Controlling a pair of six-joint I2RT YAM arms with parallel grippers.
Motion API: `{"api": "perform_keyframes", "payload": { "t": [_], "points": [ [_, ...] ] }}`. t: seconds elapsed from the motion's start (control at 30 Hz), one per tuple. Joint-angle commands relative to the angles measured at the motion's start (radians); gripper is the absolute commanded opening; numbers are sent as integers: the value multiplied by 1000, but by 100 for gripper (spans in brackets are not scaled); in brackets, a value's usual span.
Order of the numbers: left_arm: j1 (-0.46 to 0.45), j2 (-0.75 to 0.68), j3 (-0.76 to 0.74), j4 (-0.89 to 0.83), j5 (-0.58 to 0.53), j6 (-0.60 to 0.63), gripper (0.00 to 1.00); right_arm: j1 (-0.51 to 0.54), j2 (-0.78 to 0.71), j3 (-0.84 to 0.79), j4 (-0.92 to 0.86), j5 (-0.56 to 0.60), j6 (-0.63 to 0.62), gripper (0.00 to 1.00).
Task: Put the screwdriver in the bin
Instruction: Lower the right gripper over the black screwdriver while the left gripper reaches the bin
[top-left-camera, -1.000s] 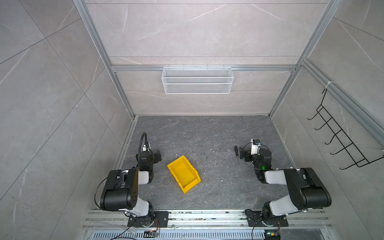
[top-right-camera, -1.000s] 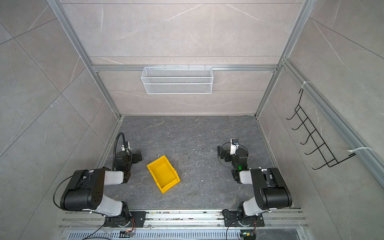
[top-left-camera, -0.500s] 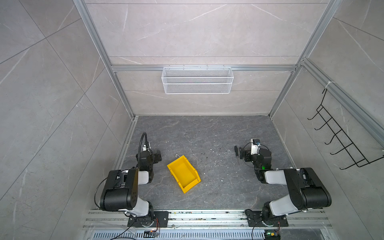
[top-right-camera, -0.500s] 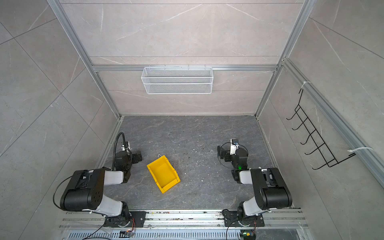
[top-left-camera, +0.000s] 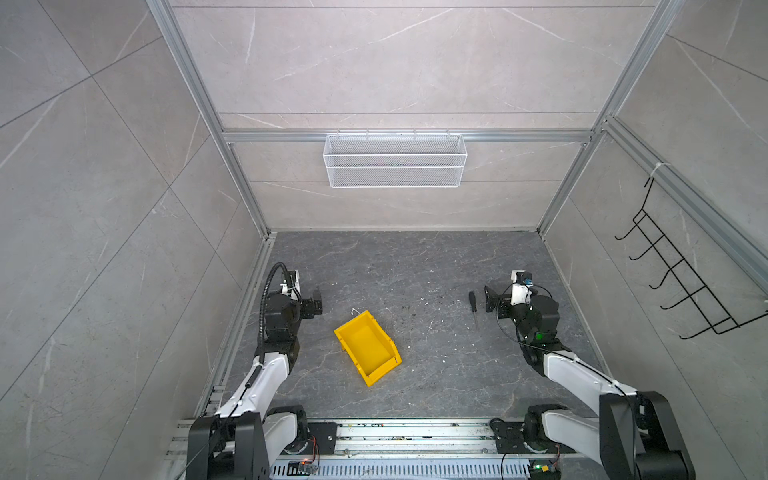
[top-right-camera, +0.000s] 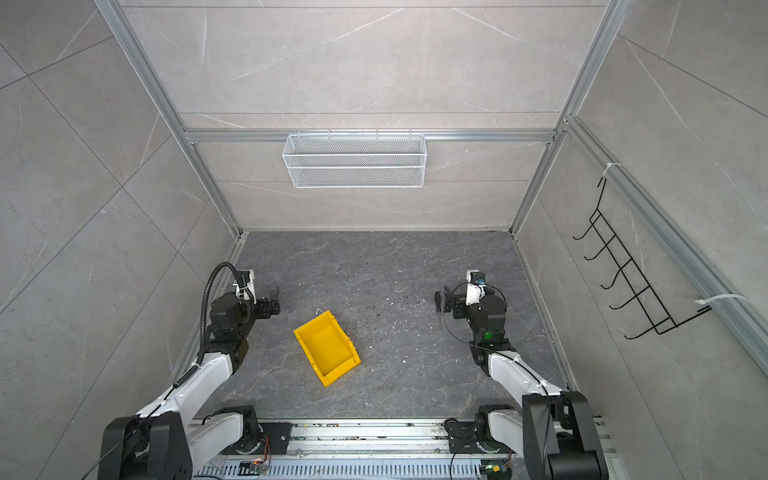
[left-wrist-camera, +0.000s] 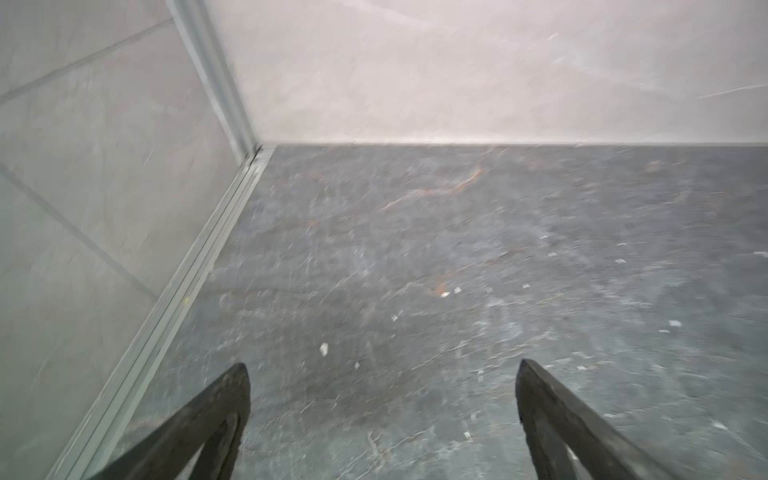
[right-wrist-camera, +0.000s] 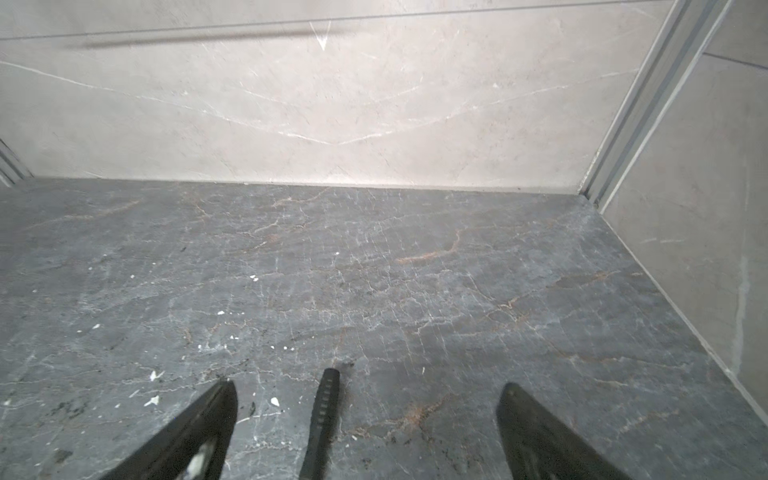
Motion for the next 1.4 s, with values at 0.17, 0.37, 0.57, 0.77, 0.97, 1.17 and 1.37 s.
{"api": "perform_keyframes", "payload": {
  "t": [0.17,0.37,0.57,0.77,0.97,1.17,1.37],
  "points": [
    [-146,-125,144,-297,165,147,100,8,-98,141,-388,-94,106,99],
    [-361,-71,198,-335,125,225,100,24,-73,238,-565,-62,232,99],
    [-514,34,237,-286,118,239,100,69,13,312,-687,-5,255,99],
    [-635,97,291,-311,152,272,100,108,154,406,-821,58,282,99],
    [-684,83,330,-403,252,269,100,168,323,520,-943,125,316,99],
    [-711,86,315,-407,317,249,100,187,476,636,-1052,149,362,99],
    [-726,78,293,-385,320,239,100,192,585,735,-1127,161,361,99]
  ]
}}
